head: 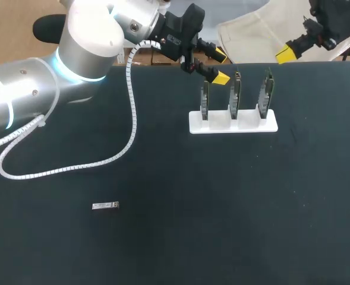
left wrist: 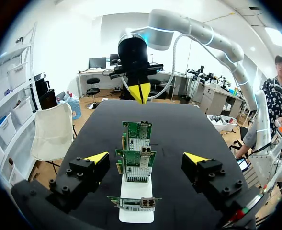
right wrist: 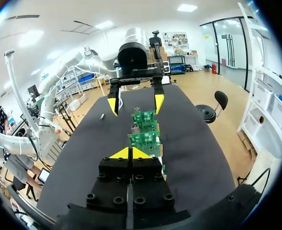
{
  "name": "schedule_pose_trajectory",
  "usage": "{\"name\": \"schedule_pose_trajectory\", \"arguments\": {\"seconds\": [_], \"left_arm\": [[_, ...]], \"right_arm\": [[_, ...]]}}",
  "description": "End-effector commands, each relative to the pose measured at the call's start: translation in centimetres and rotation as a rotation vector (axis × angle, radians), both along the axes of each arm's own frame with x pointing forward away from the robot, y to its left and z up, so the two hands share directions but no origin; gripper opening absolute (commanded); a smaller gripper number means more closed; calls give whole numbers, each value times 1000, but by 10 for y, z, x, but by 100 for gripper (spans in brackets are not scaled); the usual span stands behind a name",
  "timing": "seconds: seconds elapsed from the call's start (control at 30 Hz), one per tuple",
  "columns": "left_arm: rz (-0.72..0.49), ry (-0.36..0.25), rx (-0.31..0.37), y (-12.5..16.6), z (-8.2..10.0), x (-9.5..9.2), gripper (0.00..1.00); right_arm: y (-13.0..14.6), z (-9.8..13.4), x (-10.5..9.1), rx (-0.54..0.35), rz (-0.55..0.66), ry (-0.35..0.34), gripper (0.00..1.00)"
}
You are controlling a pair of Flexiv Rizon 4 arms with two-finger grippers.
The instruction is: Pick up the optical module with the left hand, and insert it into the network port with the right hand.
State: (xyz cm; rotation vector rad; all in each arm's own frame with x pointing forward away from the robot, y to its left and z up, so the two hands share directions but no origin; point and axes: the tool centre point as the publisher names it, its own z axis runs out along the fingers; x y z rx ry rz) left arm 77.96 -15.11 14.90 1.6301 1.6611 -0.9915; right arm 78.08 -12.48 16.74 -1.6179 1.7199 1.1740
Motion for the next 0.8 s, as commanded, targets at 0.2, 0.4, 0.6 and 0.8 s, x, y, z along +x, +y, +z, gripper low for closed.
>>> {"name": "schedule_pose_trajectory", "arguments": {"seconds": [0.2,0.4,0.6,0.8], "left_arm": [[-2,2,4,0,0,1,100],[-2,2,4,0,0,1,100],[-2,2,4,0,0,1,100],[-2,2,4,0,0,1,100]], "right_arm": [[-10,0,-11,-16,-30,-17,0],[-15,-2,-13,-27,-39,-14,0],[-17,-3,-14,-34,-39,-17,0],[-18,-4,-12,-44,-40,-23,0]]}}
